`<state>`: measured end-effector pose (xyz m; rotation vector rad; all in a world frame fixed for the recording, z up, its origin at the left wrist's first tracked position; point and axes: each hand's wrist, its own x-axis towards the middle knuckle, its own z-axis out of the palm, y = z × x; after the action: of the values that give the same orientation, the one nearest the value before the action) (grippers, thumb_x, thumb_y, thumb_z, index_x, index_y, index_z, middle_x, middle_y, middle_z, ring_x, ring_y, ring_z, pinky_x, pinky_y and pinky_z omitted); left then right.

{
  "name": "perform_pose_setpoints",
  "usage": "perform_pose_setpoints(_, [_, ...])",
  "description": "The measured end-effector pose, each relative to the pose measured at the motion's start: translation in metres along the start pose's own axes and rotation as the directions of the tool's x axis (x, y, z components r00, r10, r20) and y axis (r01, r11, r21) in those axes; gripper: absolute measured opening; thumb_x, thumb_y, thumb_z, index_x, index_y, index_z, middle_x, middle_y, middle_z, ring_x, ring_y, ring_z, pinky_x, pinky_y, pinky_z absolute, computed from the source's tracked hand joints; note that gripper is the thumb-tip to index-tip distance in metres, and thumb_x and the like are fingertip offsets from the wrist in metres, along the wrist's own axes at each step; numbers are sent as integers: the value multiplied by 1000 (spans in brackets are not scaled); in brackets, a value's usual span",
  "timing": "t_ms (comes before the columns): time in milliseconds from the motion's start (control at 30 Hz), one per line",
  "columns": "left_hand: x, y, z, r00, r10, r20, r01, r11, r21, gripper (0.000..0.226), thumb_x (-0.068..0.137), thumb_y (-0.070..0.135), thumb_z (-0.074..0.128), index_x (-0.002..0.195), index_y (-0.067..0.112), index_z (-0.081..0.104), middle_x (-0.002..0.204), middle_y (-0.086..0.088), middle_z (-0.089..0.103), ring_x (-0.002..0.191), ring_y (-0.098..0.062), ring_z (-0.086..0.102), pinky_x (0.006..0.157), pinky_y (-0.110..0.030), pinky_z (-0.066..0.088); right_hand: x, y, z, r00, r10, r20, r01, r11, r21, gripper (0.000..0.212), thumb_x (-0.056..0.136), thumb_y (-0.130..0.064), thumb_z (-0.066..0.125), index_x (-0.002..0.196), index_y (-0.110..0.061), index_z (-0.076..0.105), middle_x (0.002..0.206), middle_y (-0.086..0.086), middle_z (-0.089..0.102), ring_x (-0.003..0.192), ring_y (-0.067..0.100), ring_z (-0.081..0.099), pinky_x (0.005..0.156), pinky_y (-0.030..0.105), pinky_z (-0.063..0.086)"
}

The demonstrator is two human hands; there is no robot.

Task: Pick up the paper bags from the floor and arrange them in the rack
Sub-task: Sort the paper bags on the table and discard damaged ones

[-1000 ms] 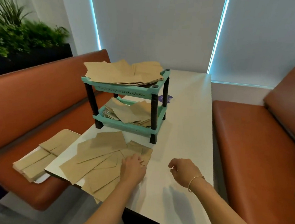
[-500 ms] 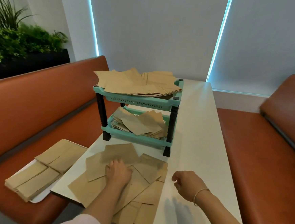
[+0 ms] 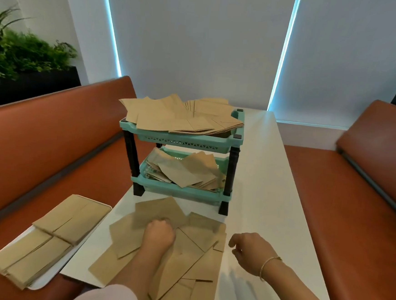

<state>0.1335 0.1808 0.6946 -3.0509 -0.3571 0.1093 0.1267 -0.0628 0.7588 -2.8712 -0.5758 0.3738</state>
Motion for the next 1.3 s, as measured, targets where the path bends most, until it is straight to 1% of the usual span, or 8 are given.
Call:
perform_pose_setpoints(167, [4, 5, -3, 1000, 4, 27, -3, 998, -55, 27, 96, 15, 32, 107, 7, 55, 103, -8, 66, 82, -21, 57, 69, -27, 38, -2, 2, 1, 1000, 13, 2, -13, 1000, 5, 30, 96, -24, 44, 123, -27, 56, 121, -2, 60, 109, 15, 57, 93, 27, 48])
perform_pose_setpoints(467, [9, 4, -12, 997, 70, 19, -69, 996, -51, 28, 98, 18, 29, 120, 11, 45, 107, -10, 64, 98, -27, 61, 76, -35, 46, -8, 7, -1, 999, 38, 4, -38, 999, 11, 31, 96, -22, 43, 124, -27, 55, 122, -1, 59, 110, 15, 57, 94, 25, 47])
perform_pose_setpoints(600, [11, -2, -15, 1000, 7, 8, -6, 996, -90, 29, 97, 11, 33, 124, 11, 44, 107, -8, 61, 95, -22, 60, 75, -32, 48, -9, 3, 0, 999, 33, 19, -33, 999, 1, 32, 97, -22, 42, 125, -26, 55, 122, -1, 59, 110, 16, 57, 93, 25, 47])
perform_pose_setpoints(800, [5, -11, -22, 992, -119, 50, 126, 977, -173, 27, 96, 4, 37, 112, 9, 58, 110, -6, 62, 100, -20, 59, 81, -26, 47, -10, -4, 2, 999, 5, 33, -5, 1000, -4, 31, 97, -21, 42, 125, -25, 55, 123, 0, 59, 111, 17, 56, 93, 26, 46])
perform_pose_setpoints(900, [5, -18, -24, 980, -192, 53, 197, 906, -374, 24, 99, 13, 39, 99, 9, 63, 91, -3, 62, 84, -15, 59, 72, -25, 50, -9, -7, 0, 999, -5, 33, 5, 1000, -13, 32, 97, -21, 41, 125, -25, 54, 122, -1, 59, 111, 17, 56, 92, 26, 46])
perform_pose_setpoints(1033, [-5, -14, -32, 976, -217, 12, 174, 744, -646, 15, 96, 14, 47, 83, 17, 53, 75, 3, 52, 69, -9, 50, 54, -16, 34, -6, -13, -2, 999, -31, 30, 32, 999, -16, 31, 96, -22, 44, 125, -26, 55, 121, -1, 60, 109, 16, 57, 91, 26, 47])
perform_pose_setpoints(1200, [-20, 0, -55, 938, -334, -92, 142, 612, -778, 11, 90, 10, 54, 88, 21, 55, 84, 5, 57, 71, -5, 51, 56, -16, 37, -3, -22, -4, 998, -63, 7, 63, 998, 9, 32, 95, -22, 45, 125, -27, 55, 124, -2, 58, 110, 16, 56, 91, 25, 46])
perform_pose_setpoints(1300, [-29, 5, -73, 910, -361, -205, 60, 603, -796, 10, 87, 13, 55, 87, 21, 61, 86, 6, 61, 79, -10, 54, 65, -23, 44, -5, -30, -13, 993, -75, -96, 84, 992, 90, 47, 94, -24, 49, 139, -29, 37, 134, -2, 45, 116, 16, 51, 92, 24, 46])
